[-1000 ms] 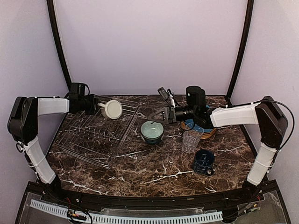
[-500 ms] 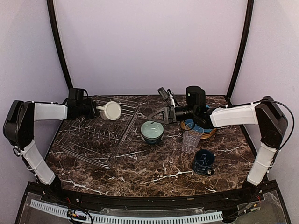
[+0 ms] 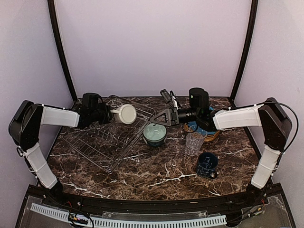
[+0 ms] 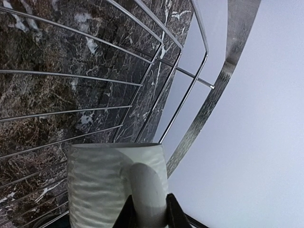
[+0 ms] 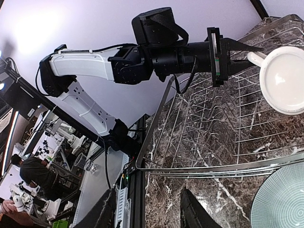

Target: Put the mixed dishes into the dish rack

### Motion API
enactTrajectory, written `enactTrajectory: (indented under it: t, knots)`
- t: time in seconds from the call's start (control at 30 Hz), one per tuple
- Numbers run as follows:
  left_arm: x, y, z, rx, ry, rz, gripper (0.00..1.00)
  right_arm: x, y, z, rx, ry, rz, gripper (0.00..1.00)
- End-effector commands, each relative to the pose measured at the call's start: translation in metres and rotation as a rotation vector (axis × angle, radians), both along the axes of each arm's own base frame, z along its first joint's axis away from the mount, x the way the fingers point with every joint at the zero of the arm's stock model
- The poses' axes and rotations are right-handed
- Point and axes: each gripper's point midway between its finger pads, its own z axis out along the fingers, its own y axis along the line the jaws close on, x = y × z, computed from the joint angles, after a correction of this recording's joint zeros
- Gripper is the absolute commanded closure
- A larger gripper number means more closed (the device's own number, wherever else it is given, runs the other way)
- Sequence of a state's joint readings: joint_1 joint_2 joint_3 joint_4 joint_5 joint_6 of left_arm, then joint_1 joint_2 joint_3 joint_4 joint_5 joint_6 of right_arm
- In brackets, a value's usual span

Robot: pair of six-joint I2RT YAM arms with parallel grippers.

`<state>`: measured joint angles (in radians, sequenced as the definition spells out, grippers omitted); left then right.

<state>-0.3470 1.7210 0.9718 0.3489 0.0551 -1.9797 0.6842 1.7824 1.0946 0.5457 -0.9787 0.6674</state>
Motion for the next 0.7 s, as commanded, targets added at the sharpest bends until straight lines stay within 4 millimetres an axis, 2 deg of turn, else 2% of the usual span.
enactTrajectory:
  t: [0.0, 0.27, 0.37, 0.53, 0.67]
  knots:
    - [0.01, -0.003, 0.034, -0.254, -0.044, 0.129, 0.99, 0.002, -0.002, -0.001, 0.011, -0.016, 0.003, 0.56]
    - [0.017, 0.003, 0.051, -0.239, -0.087, 0.136, 0.99, 0.001, -0.002, -0.004, 0.009, -0.006, 0.007, 0.56]
    - [0.022, 0.011, 0.057, -0.211, -0.11, 0.139, 0.99, 0.003, -0.002, -0.005, -0.001, -0.014, -0.001, 0.55]
    - [0.032, 0.021, 0.075, -0.177, -0.162, 0.132, 0.99, 0.01, -0.001, -0.007, -0.04, -0.039, -0.037, 0.46]
    - [0.033, 0.018, 0.087, -0.187, -0.178, 0.113, 0.99, 0.016, -0.001, -0.005, -0.069, -0.065, -0.058, 0.41]
